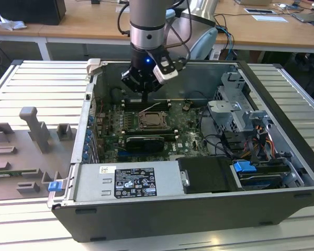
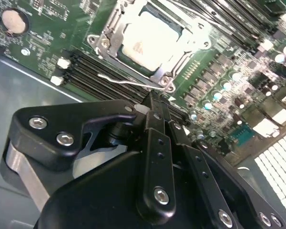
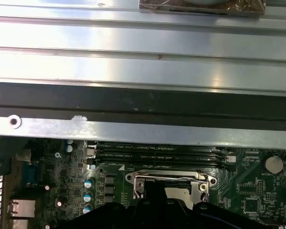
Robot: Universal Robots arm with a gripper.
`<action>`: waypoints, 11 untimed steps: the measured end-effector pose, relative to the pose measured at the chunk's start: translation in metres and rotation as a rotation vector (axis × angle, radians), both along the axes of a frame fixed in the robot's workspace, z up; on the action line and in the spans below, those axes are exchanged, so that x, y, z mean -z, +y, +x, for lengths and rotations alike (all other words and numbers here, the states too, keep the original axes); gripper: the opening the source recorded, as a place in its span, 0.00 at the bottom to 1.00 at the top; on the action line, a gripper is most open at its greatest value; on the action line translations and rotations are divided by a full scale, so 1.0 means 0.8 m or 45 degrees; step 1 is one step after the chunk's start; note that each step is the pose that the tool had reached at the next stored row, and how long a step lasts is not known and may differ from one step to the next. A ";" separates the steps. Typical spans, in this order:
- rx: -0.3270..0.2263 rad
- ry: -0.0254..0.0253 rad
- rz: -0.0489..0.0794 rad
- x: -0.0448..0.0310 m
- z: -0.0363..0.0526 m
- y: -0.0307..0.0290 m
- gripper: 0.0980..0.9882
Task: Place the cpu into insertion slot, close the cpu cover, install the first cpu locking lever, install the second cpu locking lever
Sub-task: 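Install the first cpu locking lever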
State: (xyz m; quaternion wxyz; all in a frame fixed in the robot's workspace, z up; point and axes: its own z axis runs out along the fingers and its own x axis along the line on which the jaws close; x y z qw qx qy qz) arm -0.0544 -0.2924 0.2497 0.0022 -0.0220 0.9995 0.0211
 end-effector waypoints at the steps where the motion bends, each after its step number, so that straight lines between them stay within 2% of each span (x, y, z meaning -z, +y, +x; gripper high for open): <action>1: 0.000 0.0001 0.001 0.0003 0.001 0.0000 0.01; 2: 0.000 0.0003 0.011 0.0003 0.002 -0.0001 0.01; 3: 0.000 0.0002 0.031 0.0007 0.003 0.0000 0.01; 5: 0.000 0.0000 0.060 0.0022 0.006 -0.0002 0.01; 7: 0.000 0.0000 0.063 0.0105 0.007 -0.0002 0.01; 11: 0.000 0.0001 0.065 0.0190 0.010 0.0000 0.01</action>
